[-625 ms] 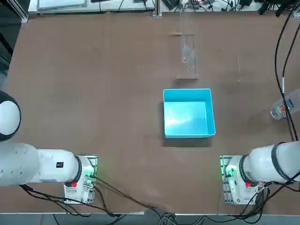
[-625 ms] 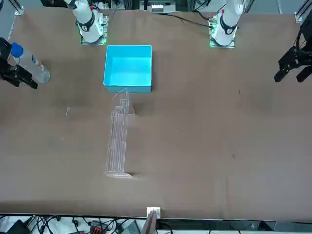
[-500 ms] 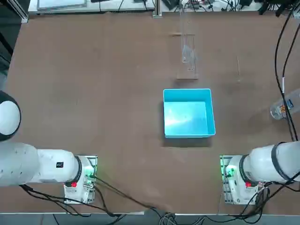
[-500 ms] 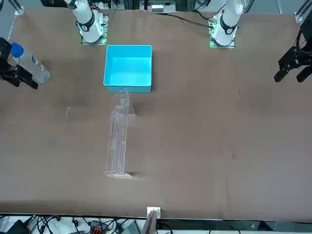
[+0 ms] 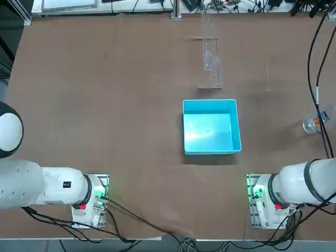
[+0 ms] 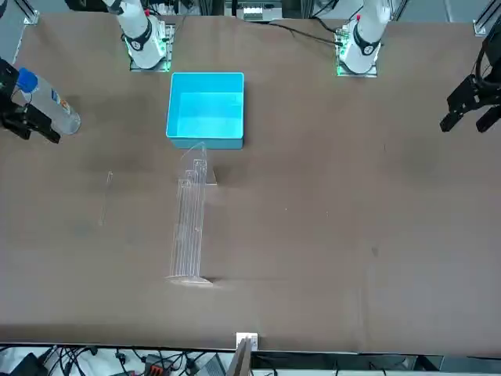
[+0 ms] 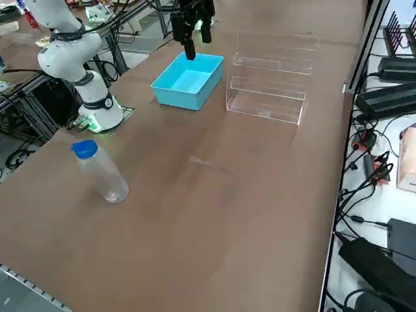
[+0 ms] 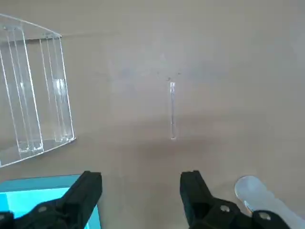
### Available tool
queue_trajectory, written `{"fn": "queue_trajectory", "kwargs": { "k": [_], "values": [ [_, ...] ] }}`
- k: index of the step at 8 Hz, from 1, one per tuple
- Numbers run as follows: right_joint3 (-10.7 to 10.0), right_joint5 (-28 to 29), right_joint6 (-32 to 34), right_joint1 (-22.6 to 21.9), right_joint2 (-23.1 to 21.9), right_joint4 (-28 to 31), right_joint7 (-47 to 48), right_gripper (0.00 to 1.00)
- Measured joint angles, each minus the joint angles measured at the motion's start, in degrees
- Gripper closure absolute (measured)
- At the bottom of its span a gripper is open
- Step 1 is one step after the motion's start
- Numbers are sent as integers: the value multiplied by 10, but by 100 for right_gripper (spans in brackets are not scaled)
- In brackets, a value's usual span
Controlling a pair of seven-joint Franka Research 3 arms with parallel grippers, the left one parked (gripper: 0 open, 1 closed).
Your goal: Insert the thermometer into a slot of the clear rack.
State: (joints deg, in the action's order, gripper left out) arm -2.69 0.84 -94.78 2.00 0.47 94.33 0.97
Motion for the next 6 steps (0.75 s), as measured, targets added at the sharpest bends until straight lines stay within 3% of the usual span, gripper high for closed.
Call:
{"fn": "queue_trajectory", "kwargs": {
  "k": [2,6],
  "values": [
    [0,-6,-38,1,22,21,-26,0],
    [-7,-6,-254,17,97,152,-63,0]
  ]
}}
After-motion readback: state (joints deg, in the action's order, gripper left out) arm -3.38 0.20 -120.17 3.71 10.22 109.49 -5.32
